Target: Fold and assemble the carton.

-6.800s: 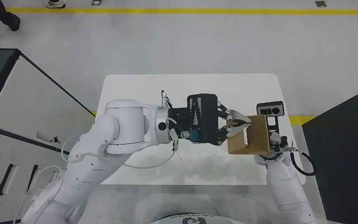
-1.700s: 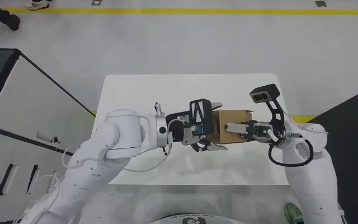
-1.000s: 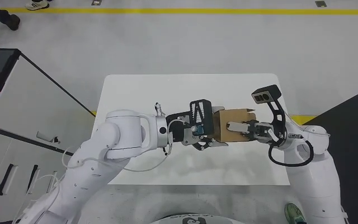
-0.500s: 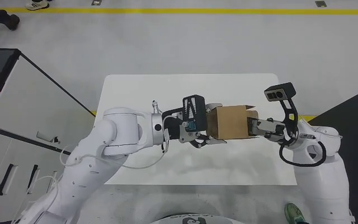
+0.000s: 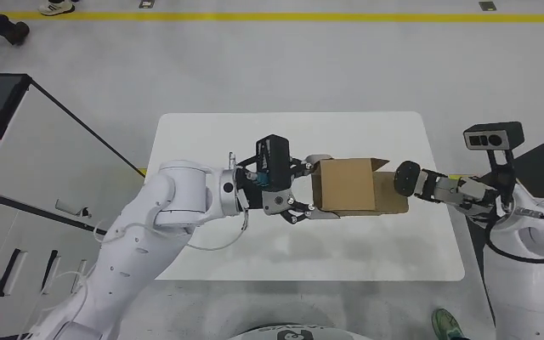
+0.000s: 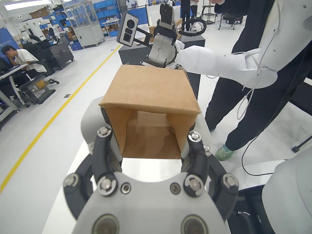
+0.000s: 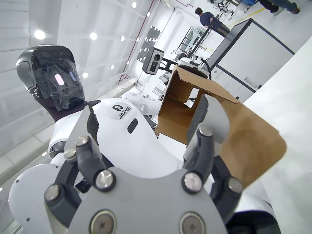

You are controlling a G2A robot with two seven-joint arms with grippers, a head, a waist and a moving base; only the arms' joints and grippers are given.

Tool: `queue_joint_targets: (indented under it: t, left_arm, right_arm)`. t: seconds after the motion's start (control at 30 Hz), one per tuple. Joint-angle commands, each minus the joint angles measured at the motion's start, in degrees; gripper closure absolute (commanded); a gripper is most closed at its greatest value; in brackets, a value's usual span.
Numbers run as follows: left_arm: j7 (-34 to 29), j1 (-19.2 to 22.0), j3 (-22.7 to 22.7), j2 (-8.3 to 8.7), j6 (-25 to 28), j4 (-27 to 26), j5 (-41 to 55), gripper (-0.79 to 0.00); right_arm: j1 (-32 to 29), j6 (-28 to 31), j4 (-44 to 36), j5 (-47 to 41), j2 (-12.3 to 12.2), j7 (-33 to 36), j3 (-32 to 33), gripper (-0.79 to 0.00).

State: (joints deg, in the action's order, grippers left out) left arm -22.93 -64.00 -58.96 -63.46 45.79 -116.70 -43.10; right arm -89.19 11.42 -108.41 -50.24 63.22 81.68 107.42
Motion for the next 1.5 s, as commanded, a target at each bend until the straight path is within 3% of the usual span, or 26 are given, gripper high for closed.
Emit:
queue_joint_targets:
  t: [0.0,0.5,0.63,1.0,1.47]
  left_arm:
    - [1.96,0.26,0.61,-0.14,1.46,1.02,0.60,0.000]
    - [1.96,0.26,0.61,-0.14,1.46,1.02,0.60,0.000]
    - [3.94,-1.35,-0.07,-0.07,0.30,0.51,0.72,0.000]
    - [8.91,-2.69,-0.96,0.07,5.30,1.70,2.10,0.000]
    - [12.39,-2.36,-0.17,-0.32,5.66,4.46,1.48,0.000]
  right_arm:
    - [0.00,0.02,0.01,-0.04,0.00,0.02,0.01,0.000]
    - [0.00,0.02,0.01,-0.04,0.00,0.02,0.01,0.000]
    - [0.00,0.02,0.01,-0.04,0.00,0.02,0.01,0.000]
    - [2.66,-2.89,0.04,4.00,-0.67,1.26,-2.47,0.000]
    - [5.43,-2.78,0.62,5.83,-1.45,3.11,-5.30,0.000]
